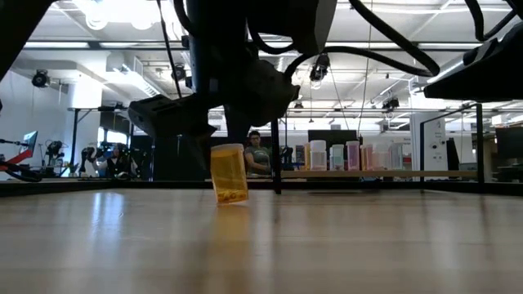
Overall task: Pick and place medicine bottles onto shelf by color
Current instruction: Put the orange pill bottle on the shelf
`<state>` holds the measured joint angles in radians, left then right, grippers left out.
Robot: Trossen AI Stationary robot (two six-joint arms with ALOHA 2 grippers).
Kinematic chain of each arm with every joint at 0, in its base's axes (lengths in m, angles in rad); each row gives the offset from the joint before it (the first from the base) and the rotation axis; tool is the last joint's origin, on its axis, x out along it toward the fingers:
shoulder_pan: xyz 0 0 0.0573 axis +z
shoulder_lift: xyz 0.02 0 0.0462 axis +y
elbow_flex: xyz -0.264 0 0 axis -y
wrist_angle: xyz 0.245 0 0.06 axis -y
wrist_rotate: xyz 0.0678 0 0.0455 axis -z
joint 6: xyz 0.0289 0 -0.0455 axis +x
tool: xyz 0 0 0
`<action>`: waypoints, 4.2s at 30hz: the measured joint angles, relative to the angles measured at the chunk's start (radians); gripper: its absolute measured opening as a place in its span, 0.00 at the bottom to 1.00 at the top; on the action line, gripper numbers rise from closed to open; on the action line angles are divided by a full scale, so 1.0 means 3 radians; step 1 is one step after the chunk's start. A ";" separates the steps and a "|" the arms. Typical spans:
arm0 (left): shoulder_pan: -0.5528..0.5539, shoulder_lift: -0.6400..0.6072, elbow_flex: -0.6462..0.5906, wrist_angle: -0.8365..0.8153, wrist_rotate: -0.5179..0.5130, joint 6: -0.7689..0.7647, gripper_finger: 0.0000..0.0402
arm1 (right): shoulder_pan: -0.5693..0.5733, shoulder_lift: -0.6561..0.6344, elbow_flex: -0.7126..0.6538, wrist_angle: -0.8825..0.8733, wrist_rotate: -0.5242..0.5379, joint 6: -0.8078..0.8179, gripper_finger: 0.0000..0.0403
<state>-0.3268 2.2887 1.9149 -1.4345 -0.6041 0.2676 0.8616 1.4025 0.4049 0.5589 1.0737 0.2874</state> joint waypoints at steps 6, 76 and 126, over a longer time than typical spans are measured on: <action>-0.0022 0.0000 0.0003 0.0043 0.0003 0.0000 0.55 | 0.0000 0.0000 0.0000 -0.0001 0.0000 0.0000 0.04; -0.0438 -0.4241 -0.5941 0.8160 0.0356 -0.0866 0.62 | -0.2068 0.1762 0.1952 -0.0005 -0.2066 -0.0229 0.59; -0.0438 -0.4233 -0.5928 0.8158 0.0355 -0.0866 0.62 | -0.2769 -0.2614 -0.0293 -0.3197 -0.0186 0.1499 0.53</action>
<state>-0.4583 1.0187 0.1364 1.0130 -0.4976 0.0078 0.0309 0.6182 0.3171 -0.4002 1.0178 0.7372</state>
